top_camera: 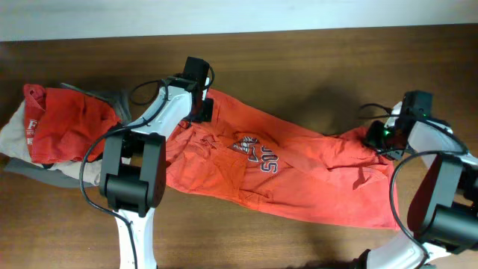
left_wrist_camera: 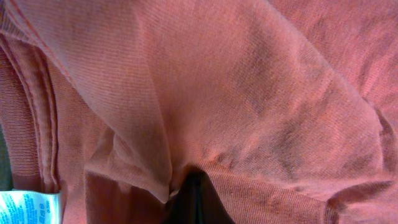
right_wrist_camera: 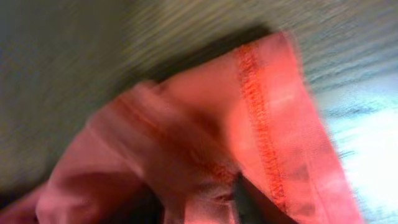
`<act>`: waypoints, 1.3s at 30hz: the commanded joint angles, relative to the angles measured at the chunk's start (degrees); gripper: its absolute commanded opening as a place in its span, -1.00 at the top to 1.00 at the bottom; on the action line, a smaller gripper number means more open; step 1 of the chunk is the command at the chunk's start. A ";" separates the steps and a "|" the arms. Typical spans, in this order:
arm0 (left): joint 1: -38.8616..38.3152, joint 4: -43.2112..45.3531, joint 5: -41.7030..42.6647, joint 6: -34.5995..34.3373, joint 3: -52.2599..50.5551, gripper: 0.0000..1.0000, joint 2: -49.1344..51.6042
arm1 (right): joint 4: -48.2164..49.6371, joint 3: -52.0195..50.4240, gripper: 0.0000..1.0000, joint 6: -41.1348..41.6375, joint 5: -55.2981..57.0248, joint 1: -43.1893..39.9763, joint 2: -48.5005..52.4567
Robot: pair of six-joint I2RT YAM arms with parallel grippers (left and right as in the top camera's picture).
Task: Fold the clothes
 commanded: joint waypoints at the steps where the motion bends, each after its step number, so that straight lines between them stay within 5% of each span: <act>1: 1.31 -1.73 -2.95 -0.76 -2.32 0.99 4.17 | 0.02 0.85 0.53 0.13 6.05 0.22 0.85; 4: 1.31 -1.64 -2.97 -1.07 -2.32 0.99 4.17 | -1.88 2.36 0.92 5.01 13.18 -0.24 0.68; 14: 1.79 -1.57 -2.97 -2.67 -2.32 1.00 4.17 | -5.57 8.22 0.92 6.64 16.94 -1.77 0.68; 25: 4.33 -2.21 -2.75 -4.17 -2.32 0.99 4.17 | -8.72 10.47 0.59 6.95 15.98 -7.50 0.68; 31: 4.26 -1.92 -2.75 -4.15 -2.32 0.99 4.17 | -6.21 10.69 0.36 -4.83 -4.22 -6.88 0.68; 39: 4.26 -1.95 -2.73 -4.17 -2.32 0.99 4.17 | -1.64 10.78 0.00 -13.07 -3.10 -1.44 0.72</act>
